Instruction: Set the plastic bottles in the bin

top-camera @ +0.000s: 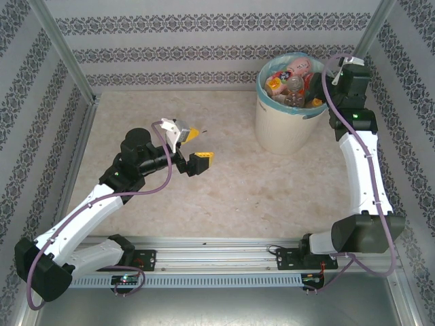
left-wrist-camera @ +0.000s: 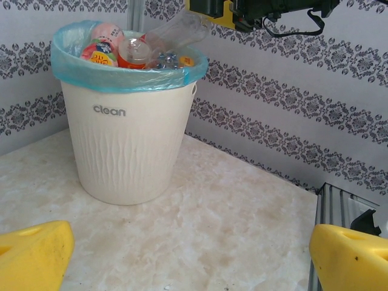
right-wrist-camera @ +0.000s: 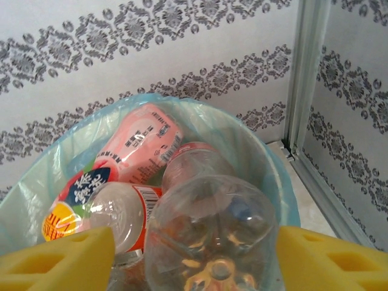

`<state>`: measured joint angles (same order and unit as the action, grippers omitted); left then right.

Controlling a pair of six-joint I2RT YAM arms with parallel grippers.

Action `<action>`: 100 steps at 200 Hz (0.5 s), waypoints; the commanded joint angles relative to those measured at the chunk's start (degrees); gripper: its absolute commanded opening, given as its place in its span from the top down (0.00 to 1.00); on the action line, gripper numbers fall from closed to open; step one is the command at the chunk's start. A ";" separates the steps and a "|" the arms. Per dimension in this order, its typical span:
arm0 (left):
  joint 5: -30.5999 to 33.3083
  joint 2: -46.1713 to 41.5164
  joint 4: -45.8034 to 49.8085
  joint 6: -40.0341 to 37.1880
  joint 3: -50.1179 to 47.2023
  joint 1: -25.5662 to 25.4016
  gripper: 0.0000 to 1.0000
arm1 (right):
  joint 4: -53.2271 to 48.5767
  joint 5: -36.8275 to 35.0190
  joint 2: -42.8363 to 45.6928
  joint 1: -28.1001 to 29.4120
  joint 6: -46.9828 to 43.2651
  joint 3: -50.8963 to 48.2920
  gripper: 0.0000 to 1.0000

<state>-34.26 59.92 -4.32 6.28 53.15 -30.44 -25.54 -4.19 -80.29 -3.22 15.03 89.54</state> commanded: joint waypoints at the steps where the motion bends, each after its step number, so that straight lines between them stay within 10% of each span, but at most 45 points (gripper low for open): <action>1: -1.15 -0.96 -2.71 0.17 -0.50 -0.60 0.00 | -4.79 2.26 -2.56 1.20 -0.24 1.15 0.25; 100: -1.13 -1.44 -3.91 1.27 -1.03 -0.59 0.00 | -10.70 -3.11 -4.39 0.43 0.18 1.59 0.27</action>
<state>-34.28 59.86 -5.26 6.87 52.73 -30.44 -30.48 -7.75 -82.98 -3.11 14.83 91.98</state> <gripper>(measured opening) 0.999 0.726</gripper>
